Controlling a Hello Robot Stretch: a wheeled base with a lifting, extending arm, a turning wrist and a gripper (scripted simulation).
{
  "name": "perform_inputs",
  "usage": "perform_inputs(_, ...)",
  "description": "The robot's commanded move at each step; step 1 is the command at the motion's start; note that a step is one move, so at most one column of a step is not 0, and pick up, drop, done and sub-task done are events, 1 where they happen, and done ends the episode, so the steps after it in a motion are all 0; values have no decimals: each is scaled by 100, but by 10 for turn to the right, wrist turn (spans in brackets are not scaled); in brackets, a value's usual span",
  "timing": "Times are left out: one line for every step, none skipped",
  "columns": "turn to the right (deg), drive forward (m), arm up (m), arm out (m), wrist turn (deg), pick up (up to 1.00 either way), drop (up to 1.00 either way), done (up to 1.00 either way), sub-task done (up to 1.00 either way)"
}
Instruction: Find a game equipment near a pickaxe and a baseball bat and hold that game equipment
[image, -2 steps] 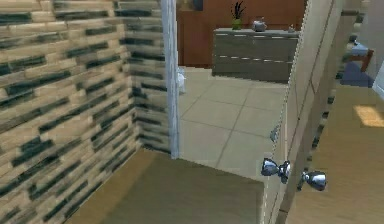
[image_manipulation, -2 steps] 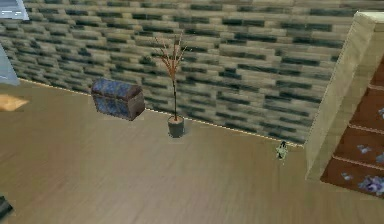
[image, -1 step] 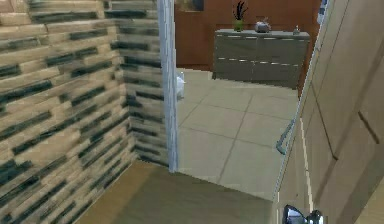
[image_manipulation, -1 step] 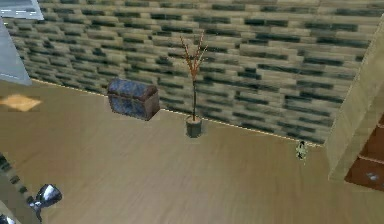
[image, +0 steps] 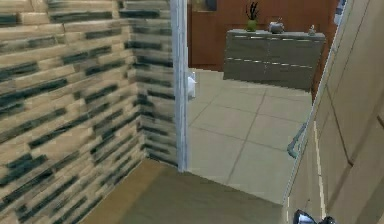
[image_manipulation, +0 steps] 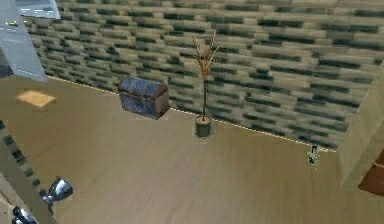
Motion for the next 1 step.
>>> perform_inputs(0, 30, 0, 0, 0, 0, 0, 0, 0)
